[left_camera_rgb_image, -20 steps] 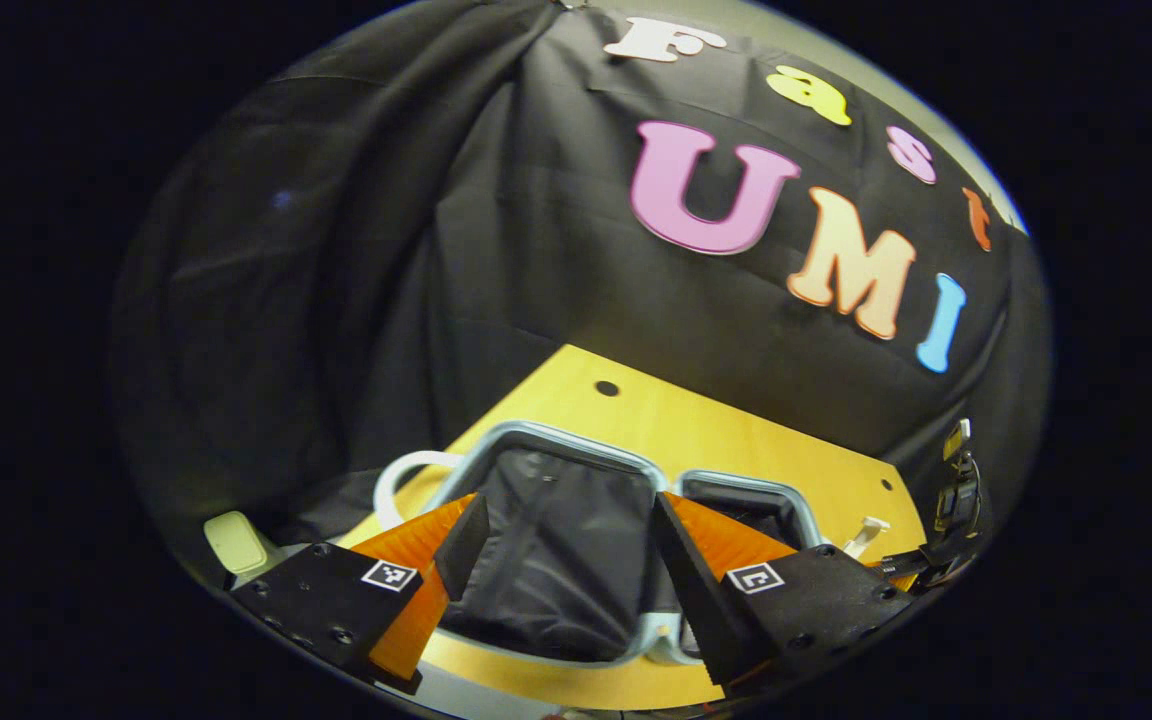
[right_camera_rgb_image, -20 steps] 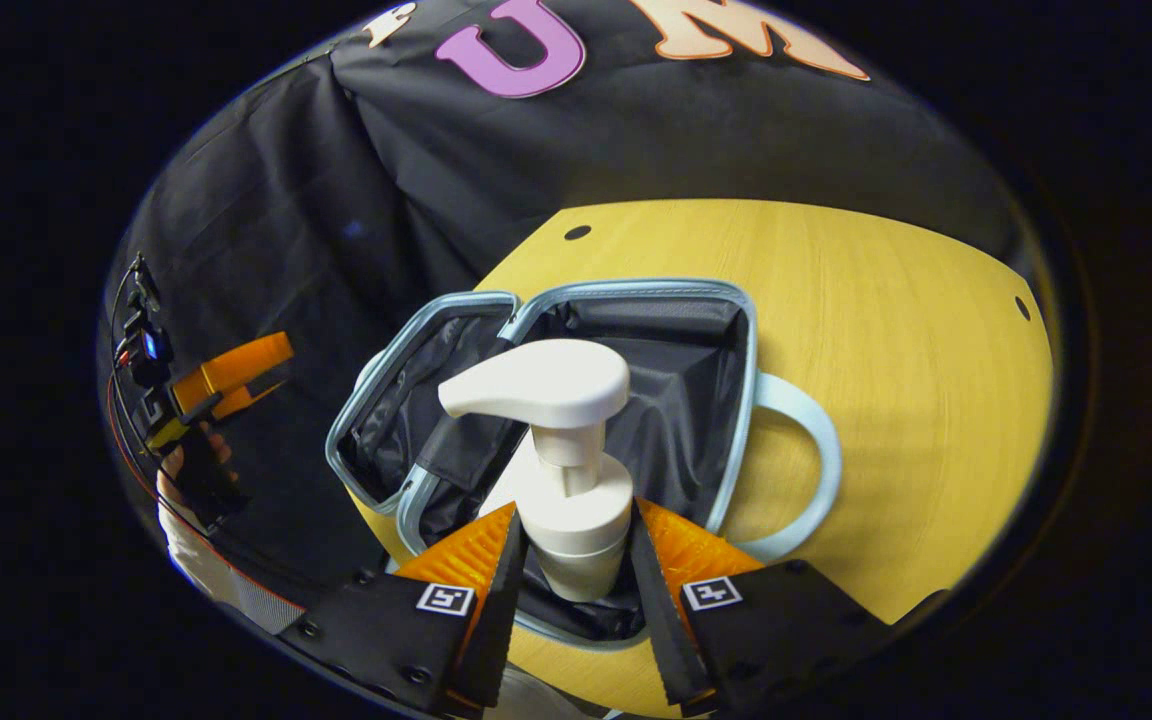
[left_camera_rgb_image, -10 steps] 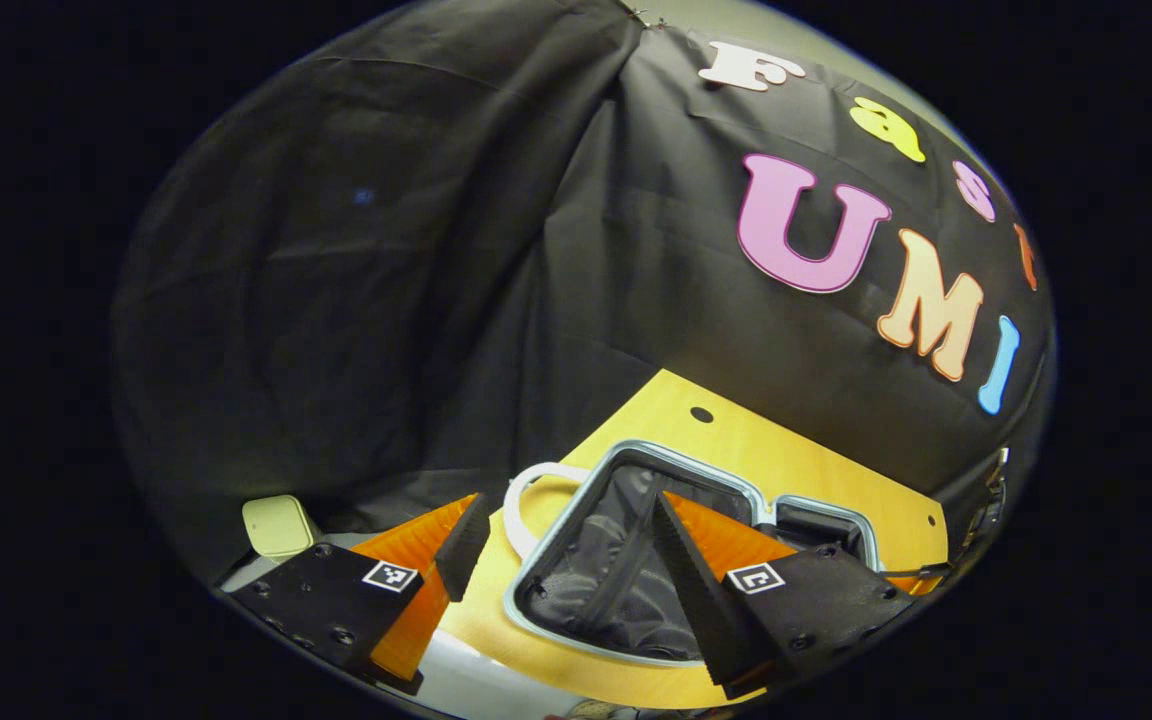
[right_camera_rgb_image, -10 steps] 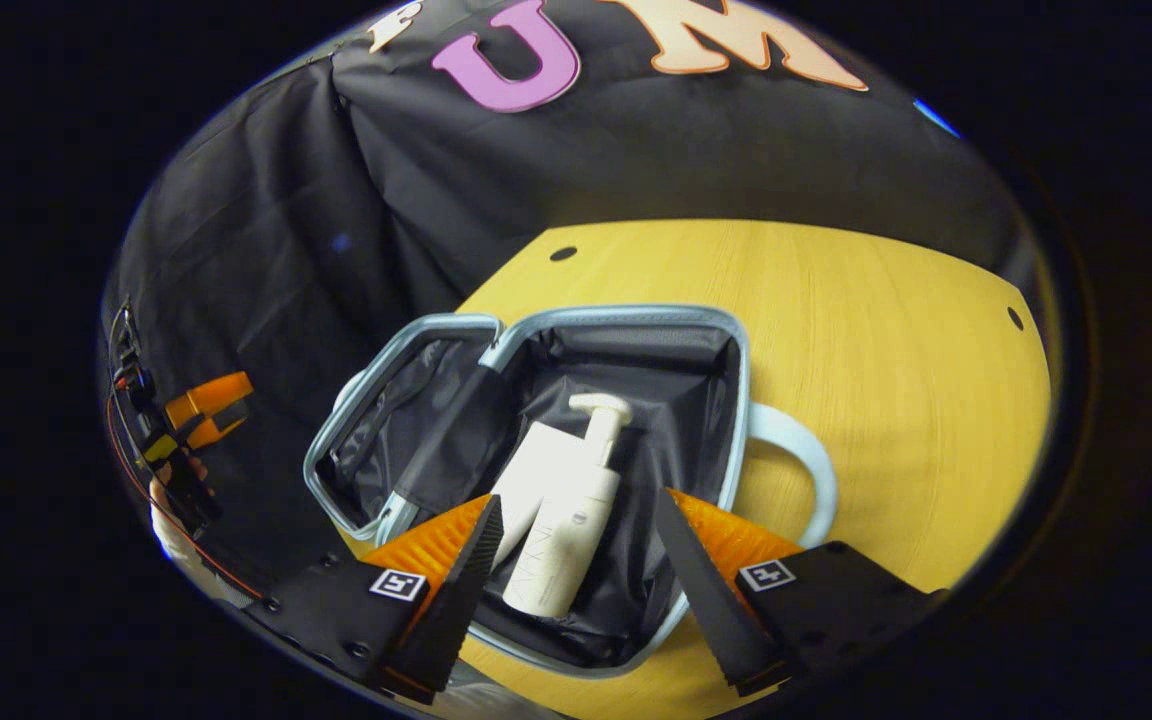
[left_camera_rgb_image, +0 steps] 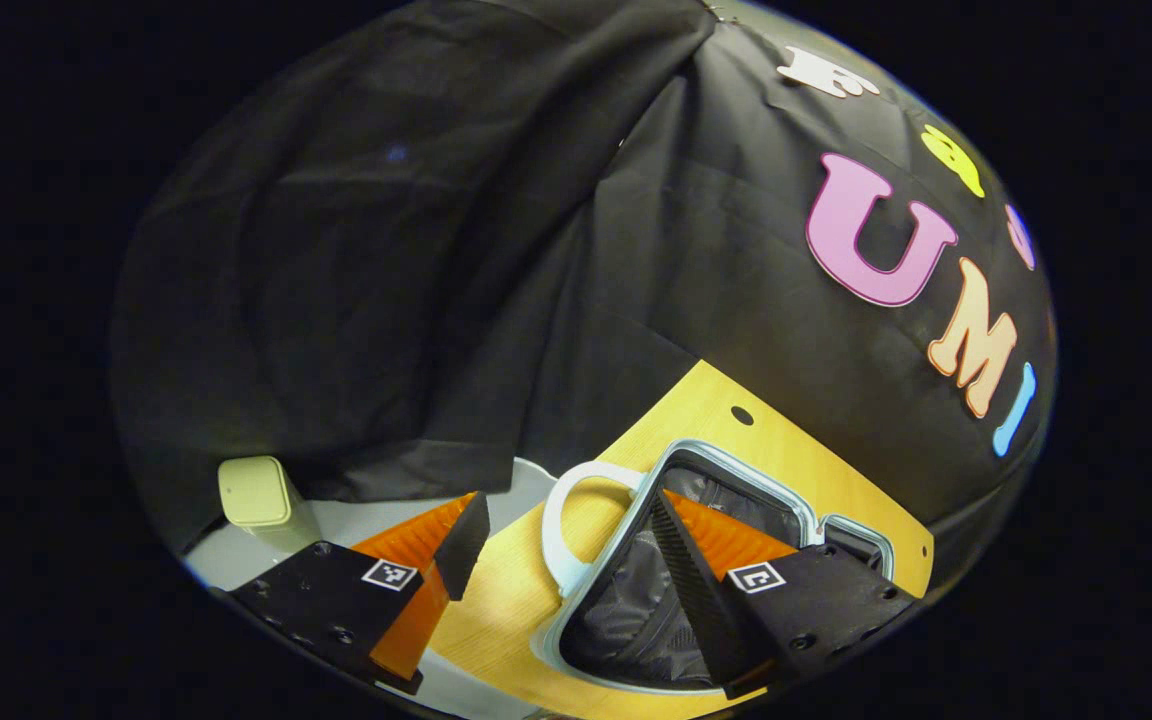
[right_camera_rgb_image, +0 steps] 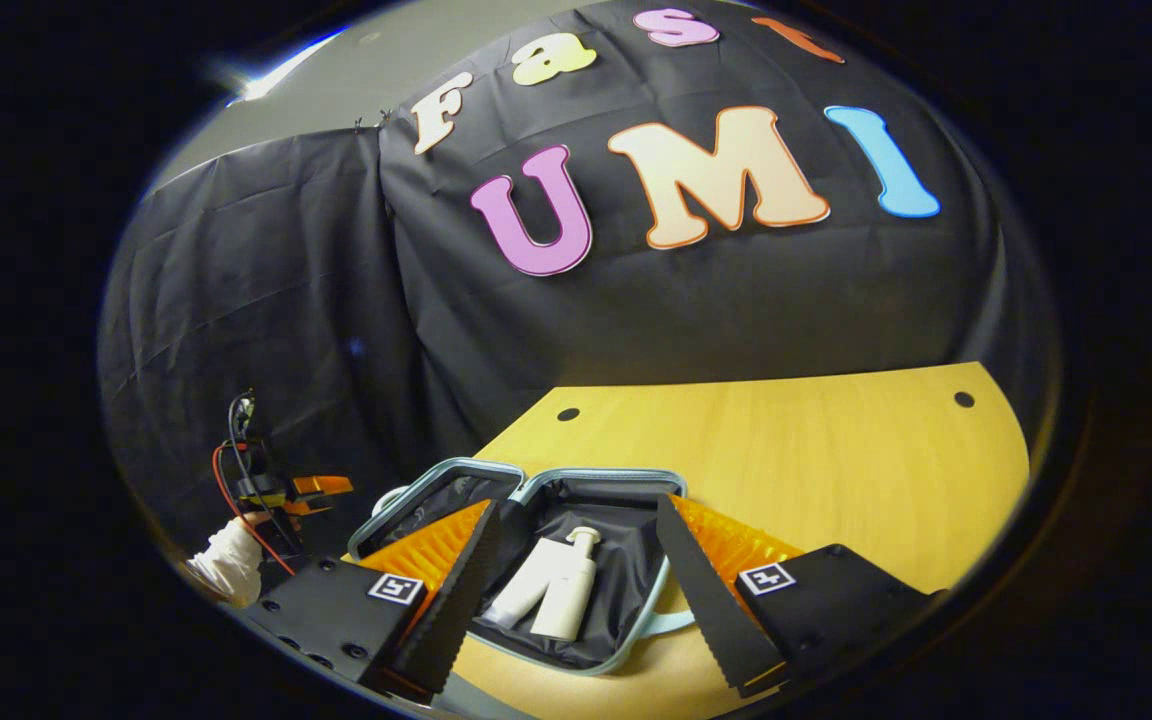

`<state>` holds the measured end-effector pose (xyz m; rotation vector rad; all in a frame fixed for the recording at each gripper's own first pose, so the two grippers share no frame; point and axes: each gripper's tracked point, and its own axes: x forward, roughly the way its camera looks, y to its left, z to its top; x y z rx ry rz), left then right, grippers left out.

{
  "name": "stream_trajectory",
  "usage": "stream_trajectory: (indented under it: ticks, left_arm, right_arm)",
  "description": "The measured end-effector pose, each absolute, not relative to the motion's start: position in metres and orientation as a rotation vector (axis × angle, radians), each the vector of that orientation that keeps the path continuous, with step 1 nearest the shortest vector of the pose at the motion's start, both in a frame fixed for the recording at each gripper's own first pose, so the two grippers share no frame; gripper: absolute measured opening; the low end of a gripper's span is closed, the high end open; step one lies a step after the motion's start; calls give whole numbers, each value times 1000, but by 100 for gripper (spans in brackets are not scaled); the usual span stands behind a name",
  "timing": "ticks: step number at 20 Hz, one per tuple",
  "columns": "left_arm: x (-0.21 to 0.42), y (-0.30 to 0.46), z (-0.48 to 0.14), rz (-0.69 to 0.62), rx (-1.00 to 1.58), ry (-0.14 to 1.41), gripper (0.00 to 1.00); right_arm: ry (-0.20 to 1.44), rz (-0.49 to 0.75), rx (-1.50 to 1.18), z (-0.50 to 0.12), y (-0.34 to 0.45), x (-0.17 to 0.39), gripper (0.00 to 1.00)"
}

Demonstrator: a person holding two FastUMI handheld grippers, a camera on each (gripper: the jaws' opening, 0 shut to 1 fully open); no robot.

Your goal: First open the suitcase, pack the skin care products into it, and then close the suitcase.

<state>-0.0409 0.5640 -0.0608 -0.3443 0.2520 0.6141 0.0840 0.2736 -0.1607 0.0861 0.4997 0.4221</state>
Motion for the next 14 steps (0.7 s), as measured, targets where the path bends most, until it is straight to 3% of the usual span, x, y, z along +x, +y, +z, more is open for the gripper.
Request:
stream_trajectory:
  ticks: [4, 7, 9, 11, 14]
  left_arm:
    - [-25, 586, -92, 599, -459, 301, 95]
    - [-10, 597, -114, 568, -565, 309, 94]
    - [-4, 600, -127, 546, -628, 329, 88]
    - [-3, 603, -138, 530, -649, 351, 79]
    - [6, 597, -140, 487, -679, 357, 36]
  right_arm:
    - [482, 371, 43, -141, 256, 73, 94]
    - [451, 376, 27, -122, 260, 69, 98]
    - [427, 384, 11, -110, 263, 68, 98]
    - [415, 386, 5, -103, 263, 69, 98]
    - [394, 385, 7, -92, 262, 74, 98]
